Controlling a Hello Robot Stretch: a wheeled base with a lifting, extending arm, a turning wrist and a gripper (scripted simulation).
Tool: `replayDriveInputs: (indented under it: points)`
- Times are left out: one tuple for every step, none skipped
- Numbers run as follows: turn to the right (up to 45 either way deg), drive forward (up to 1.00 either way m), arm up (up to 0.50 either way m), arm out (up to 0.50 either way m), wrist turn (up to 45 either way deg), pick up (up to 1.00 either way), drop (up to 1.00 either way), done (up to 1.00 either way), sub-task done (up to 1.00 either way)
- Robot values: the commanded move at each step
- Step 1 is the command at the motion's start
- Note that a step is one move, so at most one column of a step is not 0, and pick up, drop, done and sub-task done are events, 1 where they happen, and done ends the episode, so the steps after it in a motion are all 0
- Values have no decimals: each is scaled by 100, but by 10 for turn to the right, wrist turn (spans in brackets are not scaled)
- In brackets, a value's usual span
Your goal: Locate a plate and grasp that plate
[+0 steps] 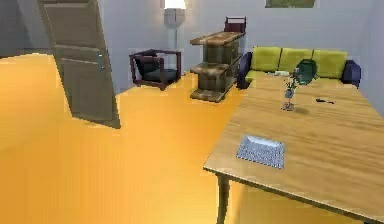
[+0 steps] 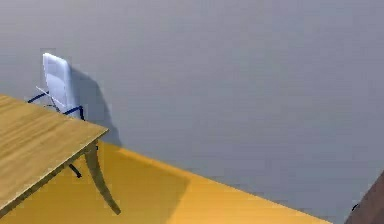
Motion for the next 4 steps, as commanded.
replayDriveInputs:
  points:
    - [420, 0, 0, 0, 0, 0, 0, 0, 0]
    - [0, 15, 0, 0, 0, 0, 0, 0, 0]
    - [-450, 0, 0, 0, 0, 0, 0, 0, 0]
    - [-450, 0, 0, 0, 0, 0, 0, 0, 0]
